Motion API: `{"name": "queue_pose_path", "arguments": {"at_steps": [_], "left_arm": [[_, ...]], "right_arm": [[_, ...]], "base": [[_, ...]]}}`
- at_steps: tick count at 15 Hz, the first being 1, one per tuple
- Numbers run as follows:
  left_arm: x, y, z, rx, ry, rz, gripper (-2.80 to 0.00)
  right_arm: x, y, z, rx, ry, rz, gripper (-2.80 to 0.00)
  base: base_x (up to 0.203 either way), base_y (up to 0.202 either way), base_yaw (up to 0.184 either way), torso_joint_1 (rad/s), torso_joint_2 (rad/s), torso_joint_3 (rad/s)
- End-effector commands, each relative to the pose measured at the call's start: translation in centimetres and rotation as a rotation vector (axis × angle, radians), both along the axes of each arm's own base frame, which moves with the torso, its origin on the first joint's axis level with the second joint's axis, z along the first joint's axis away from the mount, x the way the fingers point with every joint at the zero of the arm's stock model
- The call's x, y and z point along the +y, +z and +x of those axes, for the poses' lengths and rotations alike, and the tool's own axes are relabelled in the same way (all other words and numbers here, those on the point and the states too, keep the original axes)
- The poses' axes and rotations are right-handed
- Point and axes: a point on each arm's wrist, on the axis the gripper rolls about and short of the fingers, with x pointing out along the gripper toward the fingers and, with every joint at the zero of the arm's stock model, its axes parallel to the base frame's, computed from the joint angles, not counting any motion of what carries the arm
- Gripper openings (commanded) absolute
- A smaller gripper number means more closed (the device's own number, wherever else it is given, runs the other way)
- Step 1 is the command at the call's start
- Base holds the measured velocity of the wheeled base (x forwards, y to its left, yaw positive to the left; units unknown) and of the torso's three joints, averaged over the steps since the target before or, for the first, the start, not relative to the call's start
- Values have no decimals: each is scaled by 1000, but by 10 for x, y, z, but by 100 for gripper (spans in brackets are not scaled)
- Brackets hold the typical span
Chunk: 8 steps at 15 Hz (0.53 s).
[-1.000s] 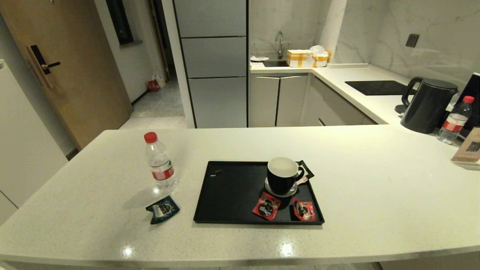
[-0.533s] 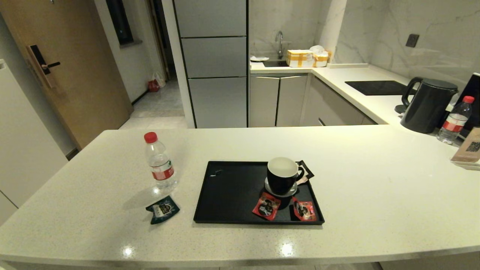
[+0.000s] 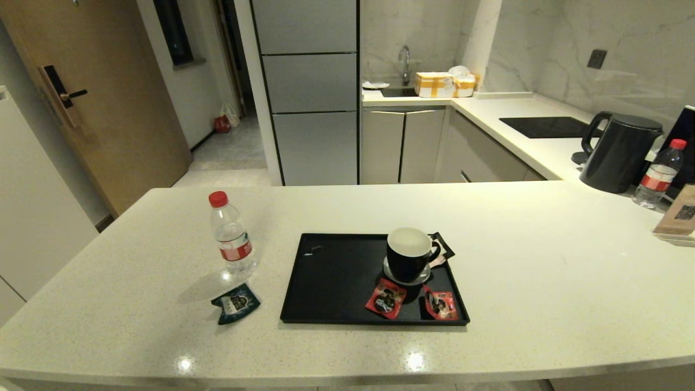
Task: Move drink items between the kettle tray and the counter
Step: Return the tea bag to its original position
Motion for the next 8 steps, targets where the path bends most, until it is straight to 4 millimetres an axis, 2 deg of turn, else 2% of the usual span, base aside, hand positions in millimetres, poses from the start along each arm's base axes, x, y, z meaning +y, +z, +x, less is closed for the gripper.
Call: {"name": "queue_pose_path", "arguments": {"at_steps": [1, 6, 7, 8], "left_arm": [[0, 0, 0, 3, 2, 2, -280], [0, 7, -2, 15, -4, 45, -280], [0, 11, -3, 63, -8, 39, -280], [0, 25, -4, 122, -11, 31, -280]], "right_arm": [[0, 0, 0, 1, 0, 0, -280], [0, 0, 0, 1, 0, 0, -280], [0, 0, 0, 1, 0, 0, -280], [0, 0, 0, 1, 0, 1, -280]], "base": [[0, 0, 0, 0, 0, 0], [0, 0, 0, 0, 0, 0], [0, 0, 0, 0, 0, 0], [0, 0, 0, 0, 0, 0]]}}
